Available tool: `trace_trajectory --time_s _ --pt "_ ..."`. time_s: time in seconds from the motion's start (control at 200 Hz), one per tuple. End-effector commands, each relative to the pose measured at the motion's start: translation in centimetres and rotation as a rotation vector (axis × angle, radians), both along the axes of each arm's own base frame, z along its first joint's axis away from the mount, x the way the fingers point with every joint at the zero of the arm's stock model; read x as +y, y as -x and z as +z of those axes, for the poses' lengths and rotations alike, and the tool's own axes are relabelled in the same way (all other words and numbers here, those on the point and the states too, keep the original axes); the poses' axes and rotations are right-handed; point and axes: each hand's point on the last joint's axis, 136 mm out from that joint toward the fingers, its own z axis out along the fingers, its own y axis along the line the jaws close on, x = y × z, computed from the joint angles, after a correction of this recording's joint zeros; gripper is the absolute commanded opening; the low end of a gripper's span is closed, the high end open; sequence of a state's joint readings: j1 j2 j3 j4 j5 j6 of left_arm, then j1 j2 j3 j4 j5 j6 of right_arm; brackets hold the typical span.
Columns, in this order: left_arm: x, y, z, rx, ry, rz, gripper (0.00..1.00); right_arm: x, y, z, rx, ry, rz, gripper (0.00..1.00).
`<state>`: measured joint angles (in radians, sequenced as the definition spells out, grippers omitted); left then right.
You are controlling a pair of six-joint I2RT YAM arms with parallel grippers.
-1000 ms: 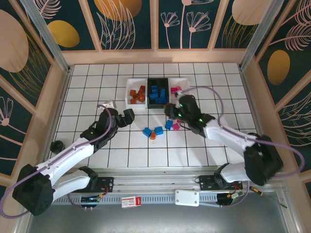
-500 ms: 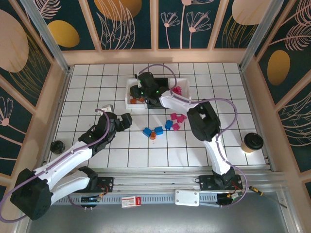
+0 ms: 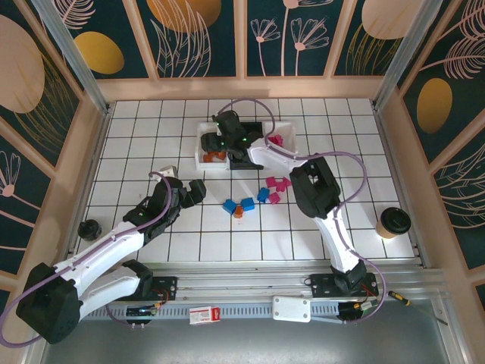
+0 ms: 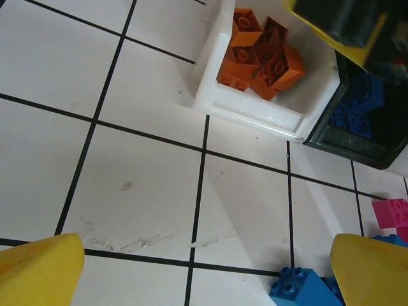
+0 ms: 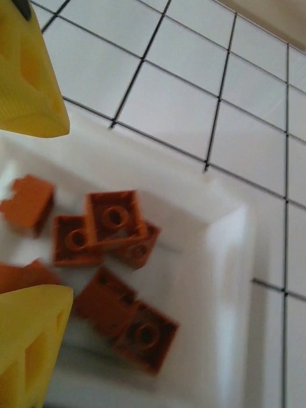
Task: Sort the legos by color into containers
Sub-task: Place the lego in the container, then pick up the lego from the center of the table.
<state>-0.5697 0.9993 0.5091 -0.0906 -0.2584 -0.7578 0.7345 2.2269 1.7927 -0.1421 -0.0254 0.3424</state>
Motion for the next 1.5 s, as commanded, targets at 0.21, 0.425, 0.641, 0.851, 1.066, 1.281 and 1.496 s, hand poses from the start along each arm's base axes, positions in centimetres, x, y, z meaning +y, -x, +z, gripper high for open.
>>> trace_trajectory --time_s 0.21,0.425,0.641,0.851,1.066,1.281,1.496 --pt "-0.8 -0.2 0.2 -0.003 0.03 -0.025 0.99 -8.2 8.7 4.6 -0.04 -0.115 -0.07 0.64" --pt "-1.5 -0.6 -0.1 0.002 0.032 -0.041 0.99 -16.4 14.4 1.1 -0.003 0.016 -0.188 0.64" --pt "-1.9 -0.8 -1.0 0.03 0.022 -0.051 0.99 -22.7 18.4 -3.4 0.068 0.206 -0.261 0.64" --pt "-2.0 -0.9 -1.2 0.037 0.026 -0.054 0.99 -23.3 19.2 -7.0 0.136 0.32 -0.223 0.64" --pt "-1.8 -0.8 -1.4 0.044 0.018 -0.047 0.99 -21.9 17.6 -8.0 0.124 0.328 -0.178 0.62" --pt "-1.6 -0.6 -1.6 0.049 0.011 -0.045 0.99 -21.0 15.7 -9.1 0.133 0.33 -0.158 0.58" --pt "-1.4 -0.4 -1.8 0.052 0.004 -0.041 0.99 -20.5 15.0 -9.7 0.137 0.334 -0.142 0.43"
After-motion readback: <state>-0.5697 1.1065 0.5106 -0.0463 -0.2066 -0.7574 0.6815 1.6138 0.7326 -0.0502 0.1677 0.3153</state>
